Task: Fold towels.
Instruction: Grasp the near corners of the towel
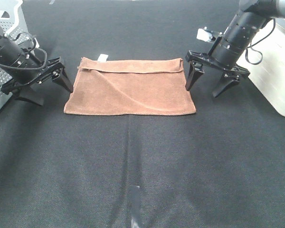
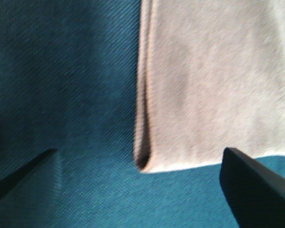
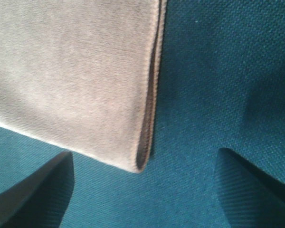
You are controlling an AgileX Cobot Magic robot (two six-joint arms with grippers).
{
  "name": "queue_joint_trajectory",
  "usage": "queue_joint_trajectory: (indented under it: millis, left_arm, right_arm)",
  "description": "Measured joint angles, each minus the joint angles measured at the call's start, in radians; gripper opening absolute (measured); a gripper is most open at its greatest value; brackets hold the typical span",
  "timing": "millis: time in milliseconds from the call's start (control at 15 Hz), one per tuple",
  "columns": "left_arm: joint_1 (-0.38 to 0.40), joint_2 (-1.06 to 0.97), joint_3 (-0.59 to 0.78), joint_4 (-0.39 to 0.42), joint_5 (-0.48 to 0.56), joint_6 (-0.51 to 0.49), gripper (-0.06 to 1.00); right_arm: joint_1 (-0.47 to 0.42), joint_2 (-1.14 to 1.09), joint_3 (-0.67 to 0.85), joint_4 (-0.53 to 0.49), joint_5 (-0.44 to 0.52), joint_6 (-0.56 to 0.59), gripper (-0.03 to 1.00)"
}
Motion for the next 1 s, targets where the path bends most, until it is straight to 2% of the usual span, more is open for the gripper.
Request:
queue_joint_trajectory:
  millis: [467,733,800,867,933,1000]
  left_arm:
    - [-0.032,0.032,0.002,-0.027,-0.063,-0.001,0.85]
    - [-0.065,0.077,-0.009,-0.060,-0.079,0.004,0.82]
    - [-0.076,0.085,-0.015,-0.068,-0.084,0.007,0.79]
    - [-0.083,0.088,-0.017,-0.078,-0.091,0.009,0.74]
    - [-0.087,0.091,-0.018,-0.081,-0.093,0.009,0.65]
    - [-0.089,0.098,-0.018,-0.082,-0.094,0.009,0.52]
  right_arm:
    - [0.000,0.014,0.030,0.031,-0.020,-0.056,0.76]
    - [-0.001,0.069,0.031,0.131,-0.034,-0.094,0.75]
    - [-0.002,0.074,0.031,0.150,-0.034,-0.095,0.73]
    - [-0.002,0.082,0.031,0.172,-0.034,-0.098,0.65]
    - [-0.002,0.087,0.031,0.187,-0.037,-0.104,0.54]
    - [-0.002,0.095,0.031,0.193,-0.039,-0.106,0.40]
